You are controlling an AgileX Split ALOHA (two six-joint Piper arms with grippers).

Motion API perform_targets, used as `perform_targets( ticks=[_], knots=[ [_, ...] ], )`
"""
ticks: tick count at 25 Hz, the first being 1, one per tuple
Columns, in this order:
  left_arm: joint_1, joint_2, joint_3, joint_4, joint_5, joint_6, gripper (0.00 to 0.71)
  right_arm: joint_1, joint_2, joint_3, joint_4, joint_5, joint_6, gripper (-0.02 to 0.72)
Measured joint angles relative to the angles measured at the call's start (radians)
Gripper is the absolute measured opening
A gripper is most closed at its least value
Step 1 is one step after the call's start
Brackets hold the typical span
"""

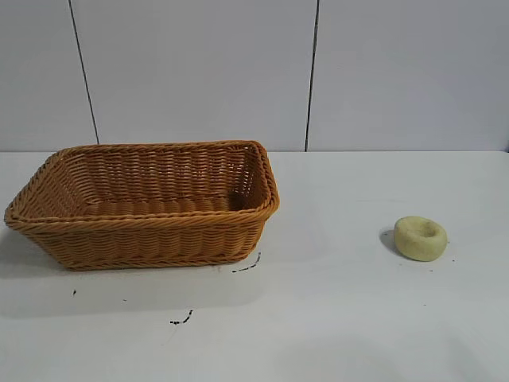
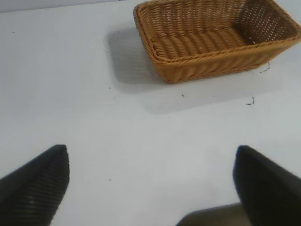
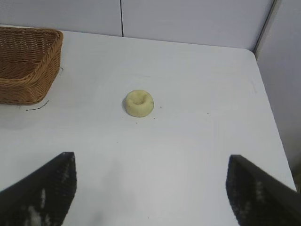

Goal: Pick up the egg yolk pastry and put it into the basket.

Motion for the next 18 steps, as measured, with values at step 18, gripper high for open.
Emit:
perform_targets(
  ticks=[18],
  knots=[
    [0.0,0.0,0.0,0.0,0.0,0.0,0.695,0.0,0.225,-0.063,0.0,0.018,0.0,0.604]
  ],
)
